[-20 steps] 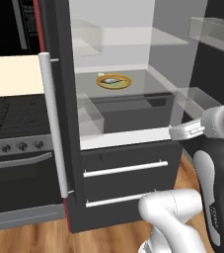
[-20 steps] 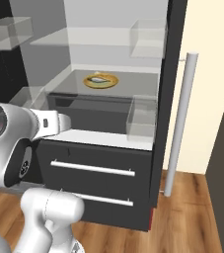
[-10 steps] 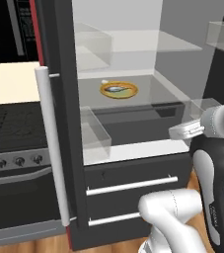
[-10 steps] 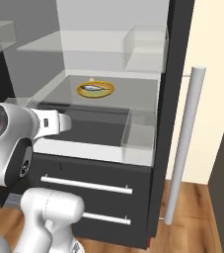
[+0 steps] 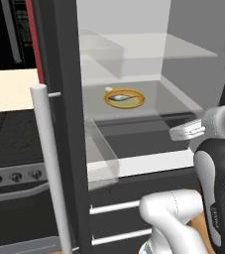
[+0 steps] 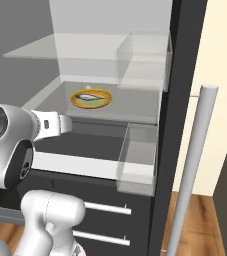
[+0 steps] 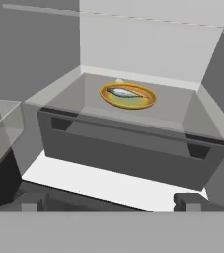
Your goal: Retrieve the fish from the fridge and place it on the saucepan with marinade on the stove.
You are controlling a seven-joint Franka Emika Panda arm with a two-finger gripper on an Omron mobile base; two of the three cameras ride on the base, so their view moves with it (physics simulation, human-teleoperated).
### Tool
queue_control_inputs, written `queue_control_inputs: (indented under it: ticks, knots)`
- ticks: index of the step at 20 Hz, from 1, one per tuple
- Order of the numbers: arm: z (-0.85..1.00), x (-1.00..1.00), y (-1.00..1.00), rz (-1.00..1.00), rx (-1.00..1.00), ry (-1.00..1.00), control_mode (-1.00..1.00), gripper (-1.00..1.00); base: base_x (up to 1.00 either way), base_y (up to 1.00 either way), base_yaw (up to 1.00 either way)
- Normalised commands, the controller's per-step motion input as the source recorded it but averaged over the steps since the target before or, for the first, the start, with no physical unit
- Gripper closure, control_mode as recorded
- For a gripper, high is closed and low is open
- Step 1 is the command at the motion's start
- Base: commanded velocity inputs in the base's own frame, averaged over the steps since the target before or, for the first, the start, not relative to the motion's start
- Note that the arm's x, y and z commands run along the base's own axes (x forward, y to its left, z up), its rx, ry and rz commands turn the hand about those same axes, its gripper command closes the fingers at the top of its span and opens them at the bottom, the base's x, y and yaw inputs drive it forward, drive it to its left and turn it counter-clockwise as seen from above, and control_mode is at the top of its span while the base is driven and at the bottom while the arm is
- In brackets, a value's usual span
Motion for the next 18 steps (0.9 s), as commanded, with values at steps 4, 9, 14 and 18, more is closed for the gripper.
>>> queue_control_inputs:
  ticks: [4,9,14,18]
  knots:
    - [0.00,0.00,0.00,0.00,0.00,0.00,1.00,-1.00,0.56,0.00,0.00]
    - [0.00,0.00,0.00,0.00,0.00,0.00,1.00,-1.00,0.63,0.00,0.00]
    - [0.00,0.00,0.00,0.00,0.00,0.00,1.00,-1.00,0.75,0.04,0.00]
    - [0.00,0.00,0.00,0.00,0.00,0.00,1.00,-1.00,0.80,0.05,0.00]
